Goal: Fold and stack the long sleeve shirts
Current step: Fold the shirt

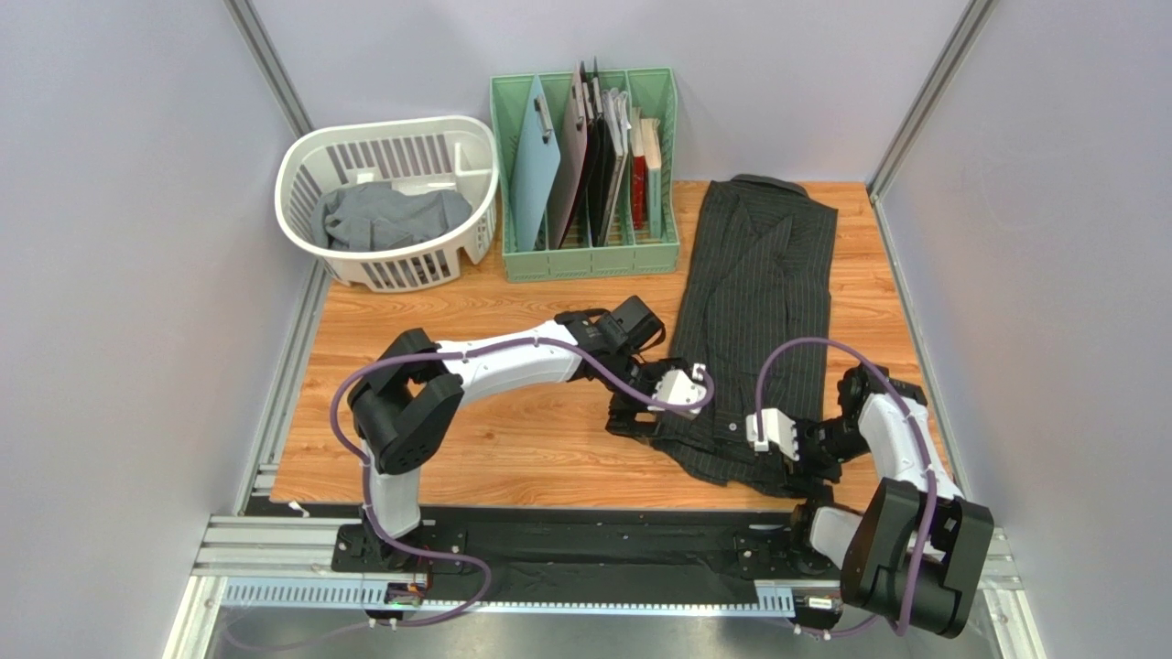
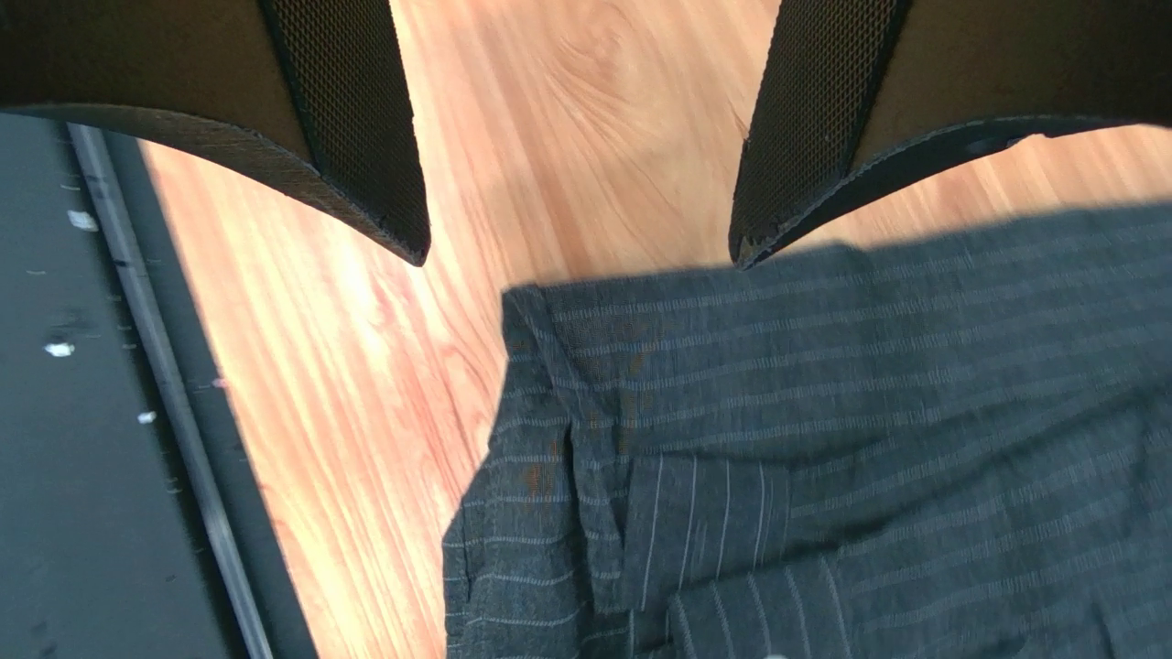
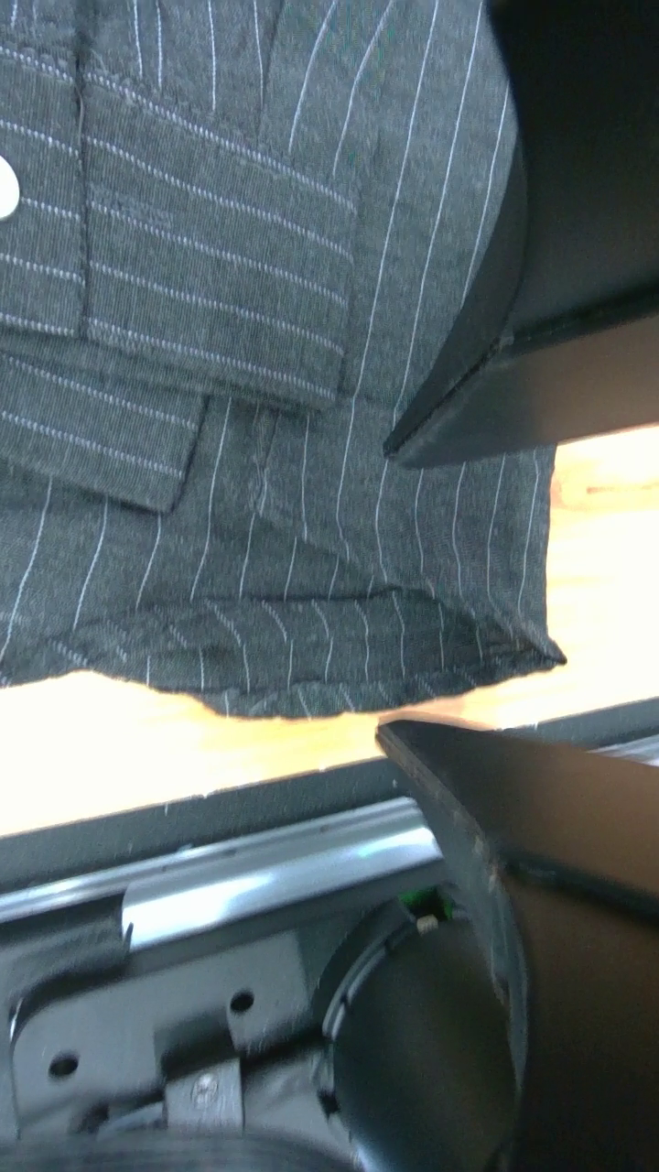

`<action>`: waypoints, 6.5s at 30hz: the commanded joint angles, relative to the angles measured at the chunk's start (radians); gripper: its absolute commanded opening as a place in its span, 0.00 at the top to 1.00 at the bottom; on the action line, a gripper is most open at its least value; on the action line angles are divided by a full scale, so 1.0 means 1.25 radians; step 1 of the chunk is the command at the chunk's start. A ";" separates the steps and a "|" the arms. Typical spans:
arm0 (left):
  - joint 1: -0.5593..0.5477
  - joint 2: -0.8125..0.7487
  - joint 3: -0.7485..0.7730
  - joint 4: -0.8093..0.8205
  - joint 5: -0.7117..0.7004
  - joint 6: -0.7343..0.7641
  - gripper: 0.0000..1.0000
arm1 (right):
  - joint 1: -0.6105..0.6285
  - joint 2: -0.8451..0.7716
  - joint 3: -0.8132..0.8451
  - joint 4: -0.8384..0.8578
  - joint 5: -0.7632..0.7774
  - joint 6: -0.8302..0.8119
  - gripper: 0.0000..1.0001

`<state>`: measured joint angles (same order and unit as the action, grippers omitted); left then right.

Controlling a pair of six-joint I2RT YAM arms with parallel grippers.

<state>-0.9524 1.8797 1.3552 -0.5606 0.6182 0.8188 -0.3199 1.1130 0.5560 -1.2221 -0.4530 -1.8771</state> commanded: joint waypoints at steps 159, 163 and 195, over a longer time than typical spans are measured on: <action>0.439 -0.216 0.111 -0.171 -0.093 -0.462 0.36 | 0.361 0.636 0.509 0.146 0.050 0.795 0.64; 0.455 -0.234 0.082 -0.159 -0.094 -0.483 0.36 | 0.403 0.622 0.463 0.158 0.045 0.771 0.65; 0.402 -0.240 -0.099 -0.072 0.003 -0.381 0.51 | 0.313 0.576 0.701 0.114 -0.089 1.057 0.70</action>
<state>-0.4026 1.5127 1.2034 -0.7589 0.6624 0.3397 0.1555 1.8317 1.4902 -1.0946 -0.5392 -0.6319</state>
